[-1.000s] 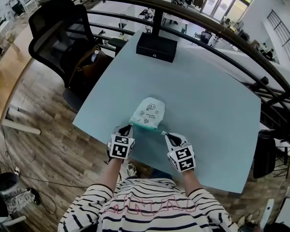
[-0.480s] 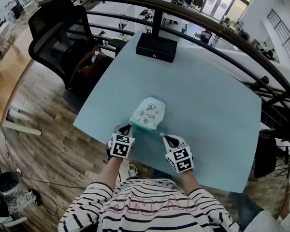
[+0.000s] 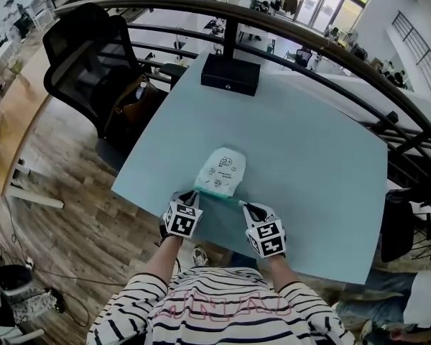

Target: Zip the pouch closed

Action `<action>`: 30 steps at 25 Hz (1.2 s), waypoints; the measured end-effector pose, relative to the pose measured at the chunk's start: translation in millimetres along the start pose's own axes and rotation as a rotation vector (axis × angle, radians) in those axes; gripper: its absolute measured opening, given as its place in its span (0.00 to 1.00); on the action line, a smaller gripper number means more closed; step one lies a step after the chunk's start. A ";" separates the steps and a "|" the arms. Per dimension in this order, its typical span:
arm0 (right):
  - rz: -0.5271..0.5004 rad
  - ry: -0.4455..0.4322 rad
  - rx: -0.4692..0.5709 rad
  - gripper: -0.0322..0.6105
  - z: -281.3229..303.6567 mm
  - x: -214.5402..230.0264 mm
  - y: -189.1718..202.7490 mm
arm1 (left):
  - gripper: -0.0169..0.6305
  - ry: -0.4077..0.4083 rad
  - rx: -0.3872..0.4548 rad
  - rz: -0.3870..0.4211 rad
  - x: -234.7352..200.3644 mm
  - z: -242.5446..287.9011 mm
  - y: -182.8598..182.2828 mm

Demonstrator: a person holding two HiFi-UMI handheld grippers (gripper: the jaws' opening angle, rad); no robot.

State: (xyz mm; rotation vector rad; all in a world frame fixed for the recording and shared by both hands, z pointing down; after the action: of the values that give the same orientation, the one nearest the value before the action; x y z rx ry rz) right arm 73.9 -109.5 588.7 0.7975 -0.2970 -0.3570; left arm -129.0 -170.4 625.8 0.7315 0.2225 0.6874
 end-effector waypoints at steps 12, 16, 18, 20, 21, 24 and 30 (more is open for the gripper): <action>0.057 0.099 0.112 0.10 -22.9 -23.7 -0.1 | 0.07 -0.035 0.114 0.029 -9.2 -54.4 12.0; 0.055 0.100 0.163 0.10 -35.2 -42.9 -1.5 | 0.07 -0.051 0.174 0.029 -5.5 -83.4 14.7; 0.053 0.099 0.185 0.10 -41.1 -50.2 -3.2 | 0.07 -0.052 0.207 0.033 -3.2 -95.3 15.2; 0.056 0.096 0.201 0.10 -47.7 -57.0 -4.5 | 0.07 -0.048 0.241 0.034 -0.7 -107.9 15.3; 0.057 0.093 0.205 0.10 -51.0 -60.6 -5.1 | 0.07 -0.045 0.256 0.031 0.6 -114.7 15.4; 0.054 0.082 0.212 0.10 -59.8 -69.9 -7.2 | 0.07 -0.035 0.304 0.021 4.5 -135.2 14.6; 0.037 0.048 0.231 0.10 -71.0 -75.3 -6.6 | 0.07 -0.025 0.379 0.014 19.7 -159.1 15.4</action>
State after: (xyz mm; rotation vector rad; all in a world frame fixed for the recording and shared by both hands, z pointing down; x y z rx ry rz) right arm 32.5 -36.8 527.4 1.0242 -0.3107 -0.2708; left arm -187.8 -63.6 520.6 1.1038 0.3302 0.6566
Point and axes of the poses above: the fingertips, and each gripper's own axes: z forward along the fingers, x to its right, y out of its underside, the point moved 6 cm from there along -z, backward along the fingers, and after that the axes turned 7 degrees about z, right-handed, at the moved point
